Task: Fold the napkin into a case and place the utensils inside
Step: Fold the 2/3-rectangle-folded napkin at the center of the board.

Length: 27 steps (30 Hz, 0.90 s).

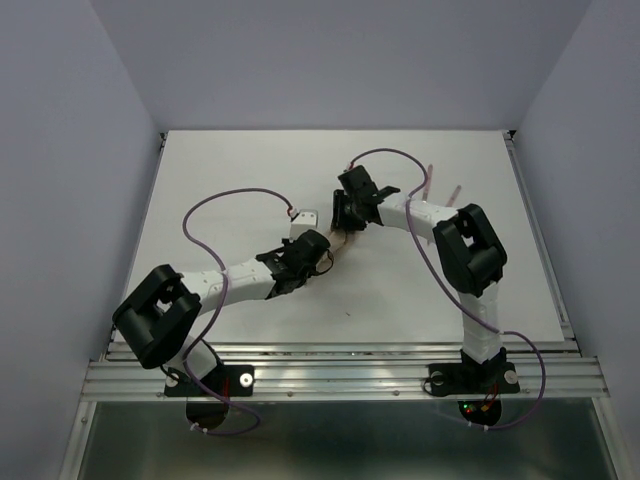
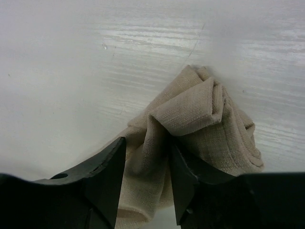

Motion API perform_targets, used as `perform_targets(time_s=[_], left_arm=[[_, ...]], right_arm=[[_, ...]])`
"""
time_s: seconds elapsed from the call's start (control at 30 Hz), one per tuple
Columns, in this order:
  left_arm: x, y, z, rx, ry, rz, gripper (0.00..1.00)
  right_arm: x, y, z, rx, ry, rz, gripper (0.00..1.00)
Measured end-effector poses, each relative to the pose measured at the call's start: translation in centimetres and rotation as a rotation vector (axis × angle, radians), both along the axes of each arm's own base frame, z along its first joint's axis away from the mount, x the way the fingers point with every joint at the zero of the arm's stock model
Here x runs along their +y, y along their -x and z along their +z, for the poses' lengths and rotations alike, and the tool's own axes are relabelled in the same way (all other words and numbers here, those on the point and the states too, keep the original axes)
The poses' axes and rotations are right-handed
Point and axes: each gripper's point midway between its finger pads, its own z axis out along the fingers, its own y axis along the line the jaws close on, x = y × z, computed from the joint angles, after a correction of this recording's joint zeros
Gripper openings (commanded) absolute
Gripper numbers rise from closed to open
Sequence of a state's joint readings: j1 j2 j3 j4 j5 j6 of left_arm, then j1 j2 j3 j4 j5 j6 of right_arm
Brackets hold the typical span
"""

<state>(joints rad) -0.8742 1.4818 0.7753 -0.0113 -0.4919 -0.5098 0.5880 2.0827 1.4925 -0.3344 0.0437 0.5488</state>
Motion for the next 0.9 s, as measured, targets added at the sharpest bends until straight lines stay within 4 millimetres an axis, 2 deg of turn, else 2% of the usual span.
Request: perform_targets(time_s=[0.3, 0.43, 0.63, 0.7, 0.77, 0.9], left_arm=[[0.1, -0.5, -0.7, 0.03, 0.076, 0.025, 0.0], [0.4, -0.1, -1.4, 0.046, 0.088, 0.034, 0.0], [0.8, -0.1, -1.9, 0.064, 0.106, 0.044, 0.0], [1.0, -0.2, -2.0, 0.071, 0.113, 0.052, 0.0], [1.2, -0.1, -2.2, 0.079, 0.117, 0.056, 0.0], [1.6, -0.2, -2.2, 0.094, 0.137, 0.066, 0.0]], right_arm=[[-1.4, 1.9, 0.9, 0.039, 0.021, 0.003, 0.5], [-1.8, 2.6, 3.0, 0.02, 0.002, -0.001, 0.51], [-2.0, 2.8, 7.7, -0.068, -0.054, -0.01, 0.5], [-2.3, 2.9, 9.1, -0.096, -0.067, -0.016, 0.49], [-2.6, 3.3, 9.7, -0.112, -0.074, -0.022, 0.42], [-3.4, 4.4, 8.4, -0.09, -0.064, -0.029, 0.26]])
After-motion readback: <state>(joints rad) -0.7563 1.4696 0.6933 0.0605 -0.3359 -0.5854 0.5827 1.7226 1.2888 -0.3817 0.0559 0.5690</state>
